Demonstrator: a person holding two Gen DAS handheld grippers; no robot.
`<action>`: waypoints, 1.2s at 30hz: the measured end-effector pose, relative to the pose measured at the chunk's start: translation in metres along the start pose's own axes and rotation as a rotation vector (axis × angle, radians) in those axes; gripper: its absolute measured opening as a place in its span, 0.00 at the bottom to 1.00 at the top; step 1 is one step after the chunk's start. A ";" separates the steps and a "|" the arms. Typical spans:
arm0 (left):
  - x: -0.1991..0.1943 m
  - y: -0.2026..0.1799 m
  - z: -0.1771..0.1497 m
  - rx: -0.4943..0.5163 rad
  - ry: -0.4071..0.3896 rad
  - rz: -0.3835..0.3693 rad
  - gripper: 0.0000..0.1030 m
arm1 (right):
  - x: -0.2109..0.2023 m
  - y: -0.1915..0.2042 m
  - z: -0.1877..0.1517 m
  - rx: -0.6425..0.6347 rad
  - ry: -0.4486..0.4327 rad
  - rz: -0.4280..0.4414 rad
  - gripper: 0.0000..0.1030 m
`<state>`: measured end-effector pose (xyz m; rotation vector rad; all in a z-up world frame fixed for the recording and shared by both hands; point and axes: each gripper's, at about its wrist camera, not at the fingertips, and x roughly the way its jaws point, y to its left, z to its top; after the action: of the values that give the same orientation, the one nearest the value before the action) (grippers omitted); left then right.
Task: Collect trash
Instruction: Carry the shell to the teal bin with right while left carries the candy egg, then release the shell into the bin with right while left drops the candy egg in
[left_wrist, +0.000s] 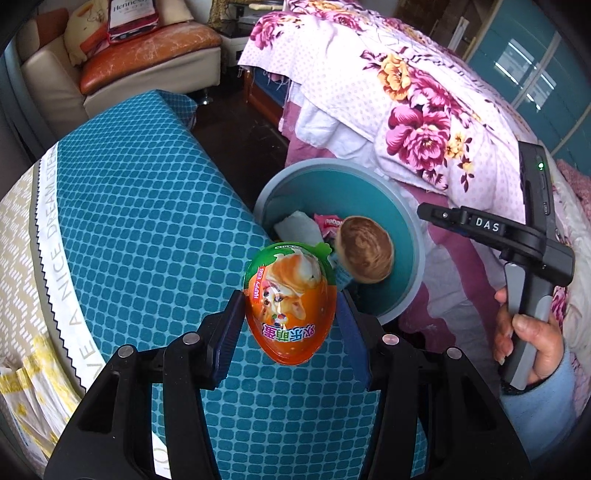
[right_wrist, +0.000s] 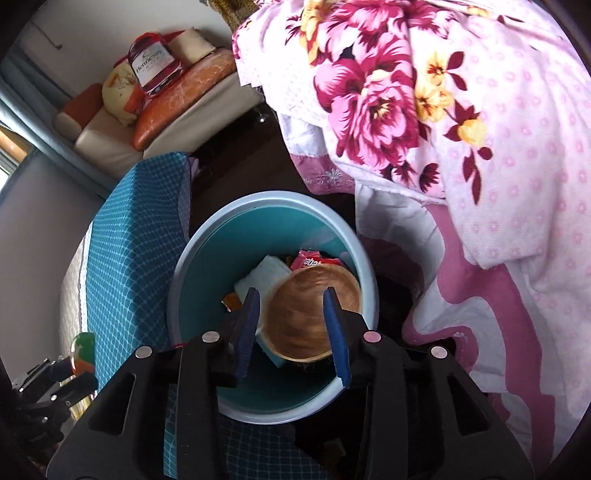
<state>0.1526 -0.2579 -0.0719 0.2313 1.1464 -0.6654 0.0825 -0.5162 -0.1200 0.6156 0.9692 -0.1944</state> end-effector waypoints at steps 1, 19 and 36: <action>0.001 -0.002 0.001 0.002 0.002 0.000 0.51 | -0.004 -0.001 0.000 0.002 -0.010 0.001 0.39; 0.037 -0.038 0.026 0.077 0.028 0.019 0.51 | -0.032 -0.010 0.009 0.033 -0.078 -0.002 0.74; 0.017 -0.016 0.032 0.014 -0.054 0.058 0.86 | -0.039 0.016 0.004 -0.019 -0.104 -0.041 0.74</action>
<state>0.1715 -0.2925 -0.0720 0.2561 1.0795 -0.6246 0.0702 -0.5097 -0.0795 0.5634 0.8823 -0.2509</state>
